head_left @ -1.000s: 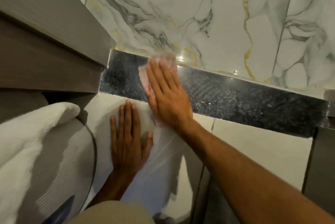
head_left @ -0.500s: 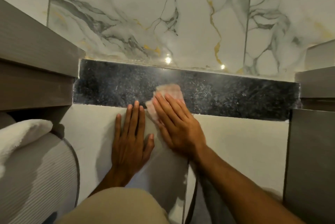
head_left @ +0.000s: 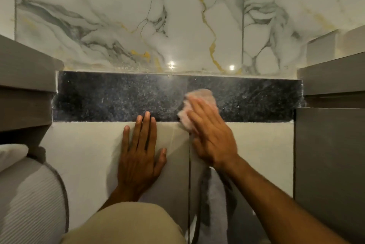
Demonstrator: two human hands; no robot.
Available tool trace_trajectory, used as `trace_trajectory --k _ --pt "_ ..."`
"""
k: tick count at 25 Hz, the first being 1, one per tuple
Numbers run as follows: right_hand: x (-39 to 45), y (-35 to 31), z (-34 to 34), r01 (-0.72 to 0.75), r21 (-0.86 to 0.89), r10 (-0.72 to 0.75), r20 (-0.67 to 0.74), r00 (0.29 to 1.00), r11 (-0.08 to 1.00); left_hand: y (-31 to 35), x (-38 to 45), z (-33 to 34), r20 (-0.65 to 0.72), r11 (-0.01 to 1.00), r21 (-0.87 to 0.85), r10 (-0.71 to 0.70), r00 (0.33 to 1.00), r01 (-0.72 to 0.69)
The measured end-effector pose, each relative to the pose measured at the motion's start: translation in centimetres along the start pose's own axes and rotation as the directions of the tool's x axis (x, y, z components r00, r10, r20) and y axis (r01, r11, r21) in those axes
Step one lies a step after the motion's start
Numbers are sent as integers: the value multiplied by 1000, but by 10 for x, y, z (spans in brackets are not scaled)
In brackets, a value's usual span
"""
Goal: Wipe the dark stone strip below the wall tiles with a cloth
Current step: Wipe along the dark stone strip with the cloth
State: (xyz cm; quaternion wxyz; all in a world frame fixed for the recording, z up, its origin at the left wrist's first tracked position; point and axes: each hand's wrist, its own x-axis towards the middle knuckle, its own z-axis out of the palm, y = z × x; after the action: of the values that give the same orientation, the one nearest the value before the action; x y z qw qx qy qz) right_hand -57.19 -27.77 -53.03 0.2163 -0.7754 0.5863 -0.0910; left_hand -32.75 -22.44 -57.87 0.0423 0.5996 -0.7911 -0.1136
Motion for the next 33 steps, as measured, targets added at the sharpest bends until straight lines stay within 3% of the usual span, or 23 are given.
trace_trajectory --k 1,3,5,6,8,10,11,13,14,16,17,18,19,21,22,23,24,26,27,28,30,32,33 --pt "-18 13 -10 -151 27 152 -42 987 988 1 1 0 3 1000 2 3 1000 -3" --pt "-19 35 -23 -501 73 506 -162 847 862 1 1 0 7 1000 4 0 1000 0" --pt "21 45 -22 -622 46 607 -280 744 782 1 1 2 15 1000 0 9 1000 -9" --pt "44 41 -18 -566 -15 539 -287 792 824 0 2 3 18 1000 -2 12 1000 -12" --pt "66 27 -3 -237 -150 209 -182 961 960 -1 2 4 25 1000 11 11 1000 -12" --pt "36 20 5 97 -167 -93 35 995 981 4 2 3 30 1000 23 16 999 -16" --pt "10 28 2 168 -168 -150 112 982 972 9 2 2 31 1000 24 16 999 -17" --pt "-27 59 -19 88 -202 -63 130 990 975 27 6 1 21 1000 15 20 1000 -20" --pt "-28 73 -30 -85 -209 97 48 994 974 34 9 2 17 1000 10 28 999 -28" --pt "9 86 -36 -501 -189 474 -173 863 844 41 12 5 17 999 2 43 999 -43" --pt "39 78 -30 -637 -204 589 -251 768 743 40 13 7 15 999 10 43 999 -43" --pt "65 61 -22 -669 -256 598 -307 740 697 39 13 8 15 999 19 42 999 -42" --pt "79 42 -11 -595 -289 520 -299 800 750 38 12 8 16 999 24 45 999 -46" --pt "55 12 12 -239 -205 213 -142 967 949 37 9 8 11 998 32 62 998 -63" --pt "27 7 12 -149 -154 138 -79 987 977 37 9 7 8 997 30 72 997 -72" --pt "-1 13 6 -191 -112 182 -83 980 975 39 11 6 7 997 27 71 997 -71" --pt "-24 25 -5 -330 -103 318 -121 940 938 39 11 5 7 998 28 55 998 -55" --pt "-32 59 -24 -692 -77 661 -238 712 718 40 11 5 -1 999 32 34 999 -34" --pt "-18 75 -31 -790 -64 746 -292 599 609 40 11 6 -1 999 28 44 999 -43" --pt "2 81 -33 -818 -87 765 -310 564 568 39 12 6 0 998 23 55 998 -55" --pt "36 66 -19 -685 -274 631 -266 729 675 38 12 8 -4 998 25 56 998 -56" --pt "22 33 2 -326 -308 309 -104 945 894 39 11 6 0 999 14 41 999 -41" --pt "-5 25 8 -154 -255 164 19 986 955 39 12 4 -1 999 7 42 999 -42"
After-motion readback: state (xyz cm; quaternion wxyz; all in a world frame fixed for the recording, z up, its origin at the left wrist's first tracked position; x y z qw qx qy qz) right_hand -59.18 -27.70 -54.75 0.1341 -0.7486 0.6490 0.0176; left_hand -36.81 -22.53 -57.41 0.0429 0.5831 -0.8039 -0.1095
